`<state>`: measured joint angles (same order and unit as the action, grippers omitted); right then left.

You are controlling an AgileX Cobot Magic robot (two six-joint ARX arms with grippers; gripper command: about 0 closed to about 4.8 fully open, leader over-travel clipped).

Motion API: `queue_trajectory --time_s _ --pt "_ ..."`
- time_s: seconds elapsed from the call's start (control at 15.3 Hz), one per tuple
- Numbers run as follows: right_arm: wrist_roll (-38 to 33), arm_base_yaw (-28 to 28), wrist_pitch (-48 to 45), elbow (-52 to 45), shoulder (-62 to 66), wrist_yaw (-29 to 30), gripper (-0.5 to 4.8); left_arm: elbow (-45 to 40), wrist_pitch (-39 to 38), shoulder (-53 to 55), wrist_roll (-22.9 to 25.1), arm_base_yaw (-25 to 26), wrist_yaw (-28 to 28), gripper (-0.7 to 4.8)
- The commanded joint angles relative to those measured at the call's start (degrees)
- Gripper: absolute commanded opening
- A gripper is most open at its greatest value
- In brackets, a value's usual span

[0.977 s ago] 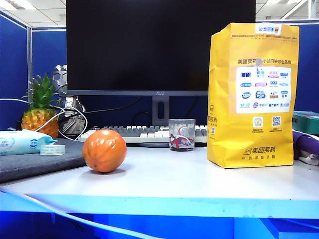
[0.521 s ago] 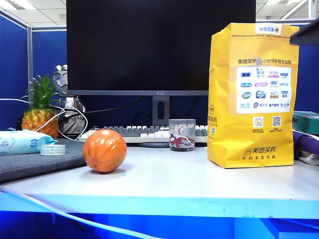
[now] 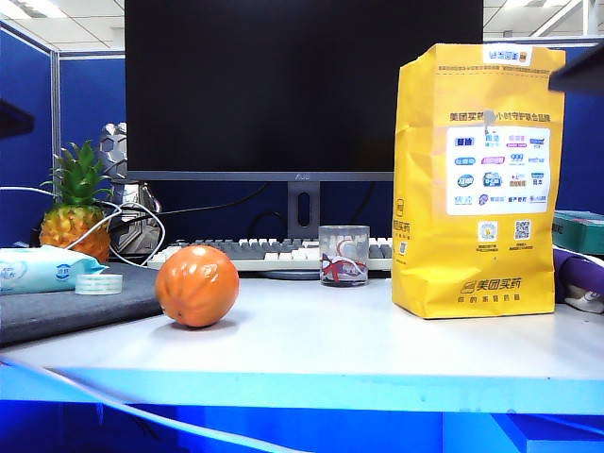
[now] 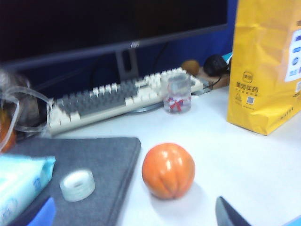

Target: Pick up the orange and throw it into the yellow paper bag.

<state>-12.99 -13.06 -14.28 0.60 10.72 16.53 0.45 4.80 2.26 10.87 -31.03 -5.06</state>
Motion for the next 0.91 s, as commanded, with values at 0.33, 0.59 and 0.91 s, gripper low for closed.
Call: queue_trajectory --time_s 0.33,0.59,0.91 --pt "-0.52 0.02 2.69 -0.48 0.00 0.11 4.79 0.04 1.25 -0.02 -2.97 0.07 0.15 4.57" --pt "-0.52 0.02 2.69 -0.48 0.00 0.11 4.79 0.04 1.05 -0.02 -2.95 0.07 0.15 4.57" --pt "-0.52 0.02 2.69 -0.48 0.00 0.11 4.79 0.04 1.03 -0.02 -2.97 0.07 0.17 4.57"
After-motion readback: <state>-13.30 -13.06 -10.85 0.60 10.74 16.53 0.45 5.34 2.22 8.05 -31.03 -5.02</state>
